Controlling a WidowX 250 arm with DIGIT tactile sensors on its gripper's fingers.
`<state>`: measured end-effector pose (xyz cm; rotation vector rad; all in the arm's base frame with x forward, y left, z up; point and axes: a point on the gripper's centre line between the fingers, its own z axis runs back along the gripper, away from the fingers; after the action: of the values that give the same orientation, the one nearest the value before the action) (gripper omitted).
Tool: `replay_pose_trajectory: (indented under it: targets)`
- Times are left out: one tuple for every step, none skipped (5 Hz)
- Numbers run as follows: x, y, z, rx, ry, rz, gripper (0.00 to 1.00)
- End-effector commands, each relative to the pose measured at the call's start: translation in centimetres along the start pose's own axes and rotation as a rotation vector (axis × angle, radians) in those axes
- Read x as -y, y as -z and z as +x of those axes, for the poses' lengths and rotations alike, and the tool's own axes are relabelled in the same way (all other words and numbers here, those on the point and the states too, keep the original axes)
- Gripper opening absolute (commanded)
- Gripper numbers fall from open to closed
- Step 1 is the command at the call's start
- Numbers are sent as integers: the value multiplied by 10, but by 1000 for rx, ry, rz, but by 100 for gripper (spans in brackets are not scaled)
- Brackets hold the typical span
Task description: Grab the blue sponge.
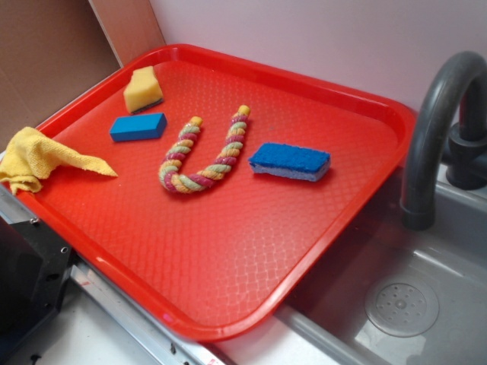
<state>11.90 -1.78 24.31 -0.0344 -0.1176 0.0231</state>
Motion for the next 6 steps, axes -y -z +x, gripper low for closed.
replay_pose_trajectory:
  targets:
    - [0, 0, 0, 0, 0, 0, 100]
    - [5, 19, 36, -14, 209, -2, 100]
    - [19, 34, 66, -16, 407, 97, 100]
    - [43, 50, 91, 68, 655, 107, 100]
    - [63, 69, 108, 118, 893, 71, 100]
    - [75, 92, 126, 113, 1009, 23, 100]
